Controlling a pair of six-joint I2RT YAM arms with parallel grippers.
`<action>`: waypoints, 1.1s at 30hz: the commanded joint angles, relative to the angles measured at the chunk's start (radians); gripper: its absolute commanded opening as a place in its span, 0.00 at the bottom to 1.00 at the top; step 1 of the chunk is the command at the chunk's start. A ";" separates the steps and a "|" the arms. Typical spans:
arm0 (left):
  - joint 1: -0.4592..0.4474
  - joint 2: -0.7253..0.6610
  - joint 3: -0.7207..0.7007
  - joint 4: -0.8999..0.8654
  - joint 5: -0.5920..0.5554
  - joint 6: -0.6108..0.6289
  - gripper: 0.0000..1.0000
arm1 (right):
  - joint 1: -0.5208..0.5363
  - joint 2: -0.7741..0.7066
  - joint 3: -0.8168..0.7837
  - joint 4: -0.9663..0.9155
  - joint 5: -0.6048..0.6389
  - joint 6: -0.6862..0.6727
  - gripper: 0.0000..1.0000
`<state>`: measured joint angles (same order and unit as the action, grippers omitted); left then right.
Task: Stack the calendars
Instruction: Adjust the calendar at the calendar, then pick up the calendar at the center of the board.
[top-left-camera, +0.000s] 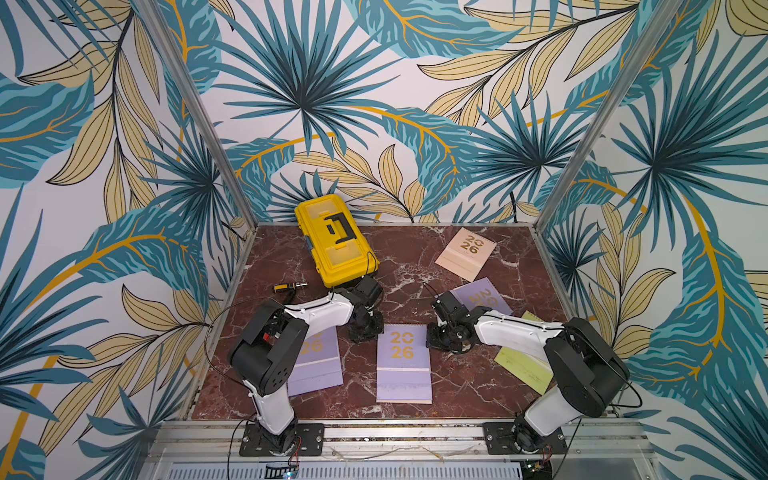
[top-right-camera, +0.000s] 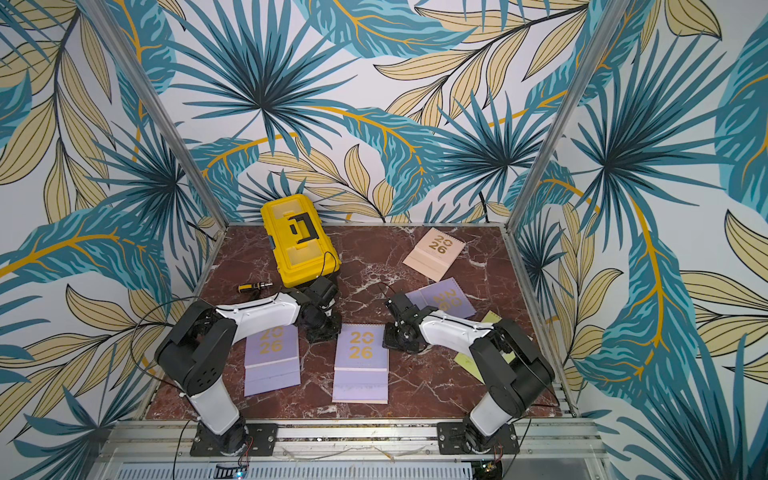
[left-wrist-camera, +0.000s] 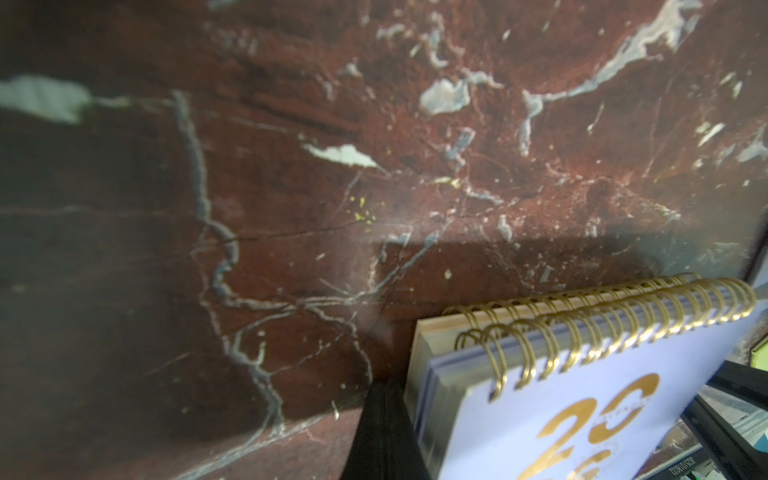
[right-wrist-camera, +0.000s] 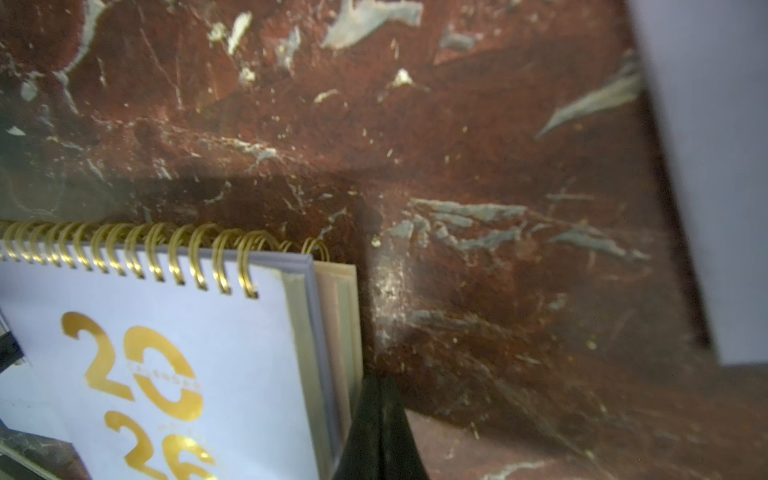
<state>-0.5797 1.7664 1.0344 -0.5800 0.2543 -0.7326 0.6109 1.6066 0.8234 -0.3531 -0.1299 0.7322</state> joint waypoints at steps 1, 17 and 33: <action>-0.012 0.019 0.009 0.015 0.016 -0.006 0.00 | 0.003 0.015 0.006 0.033 -0.043 0.004 0.00; 0.006 -0.073 0.042 -0.108 -0.103 0.048 0.00 | -0.085 -0.207 0.013 -0.230 0.119 -0.062 0.00; -0.072 -0.185 0.154 -0.209 -0.119 0.026 0.00 | -0.433 -0.461 -0.111 -0.253 0.003 -0.009 0.40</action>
<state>-0.6250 1.5726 1.1118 -0.7670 0.1448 -0.7071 0.2214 1.1614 0.7567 -0.6006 -0.0673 0.6987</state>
